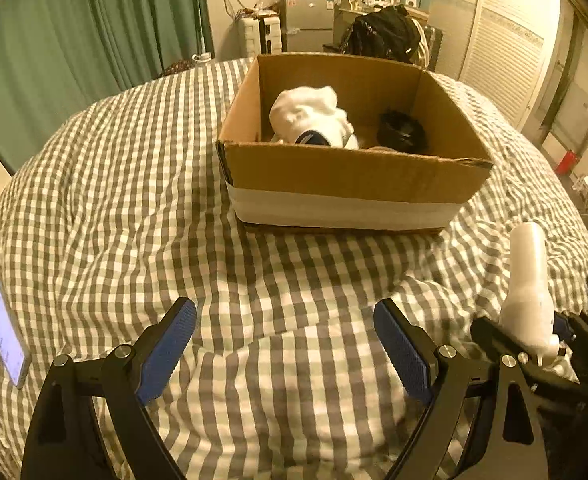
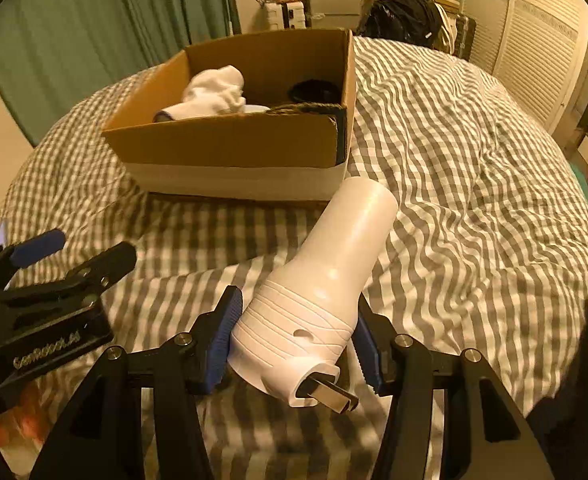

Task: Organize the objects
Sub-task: 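Carry the white cylinder over the box and lower it inside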

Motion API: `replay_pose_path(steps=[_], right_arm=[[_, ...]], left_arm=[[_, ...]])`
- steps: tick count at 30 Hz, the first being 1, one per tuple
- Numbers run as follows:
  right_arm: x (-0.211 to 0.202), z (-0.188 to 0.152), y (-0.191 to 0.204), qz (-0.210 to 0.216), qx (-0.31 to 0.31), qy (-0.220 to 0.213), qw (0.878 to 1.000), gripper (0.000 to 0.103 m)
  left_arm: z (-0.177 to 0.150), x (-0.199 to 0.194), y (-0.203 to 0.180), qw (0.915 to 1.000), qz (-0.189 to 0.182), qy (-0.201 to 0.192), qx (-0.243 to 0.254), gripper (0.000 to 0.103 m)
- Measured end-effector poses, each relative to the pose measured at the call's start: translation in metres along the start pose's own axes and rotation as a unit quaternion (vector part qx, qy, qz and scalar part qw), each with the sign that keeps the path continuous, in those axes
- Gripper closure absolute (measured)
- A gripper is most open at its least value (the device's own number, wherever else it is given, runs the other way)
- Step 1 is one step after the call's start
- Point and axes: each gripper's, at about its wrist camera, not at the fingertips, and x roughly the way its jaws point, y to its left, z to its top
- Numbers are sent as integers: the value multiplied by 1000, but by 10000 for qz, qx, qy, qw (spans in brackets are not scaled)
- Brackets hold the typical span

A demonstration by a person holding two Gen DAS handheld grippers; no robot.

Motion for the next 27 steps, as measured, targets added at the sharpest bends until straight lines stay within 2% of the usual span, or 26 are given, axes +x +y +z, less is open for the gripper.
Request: replay_pose_path(steps=[8,15,22,27], right_arm=[[-48,-20,4,11,-79,-345,9994,50],[-82,-21,10,19,-154,-712,9973,50],[-108,-7,21,64,-336,-1099,9934,50],[-123,15,23,132,-420,-1352,9898,50]], left_arm=[[-7,-41,-8,9994,-198,-275,38,10],[-8,-68,-7,9986,-170,-501,94,10],[6,-86,2,9974,-83,-710,118,10],[26,-92,7,9963,-62,-840,149,10]])
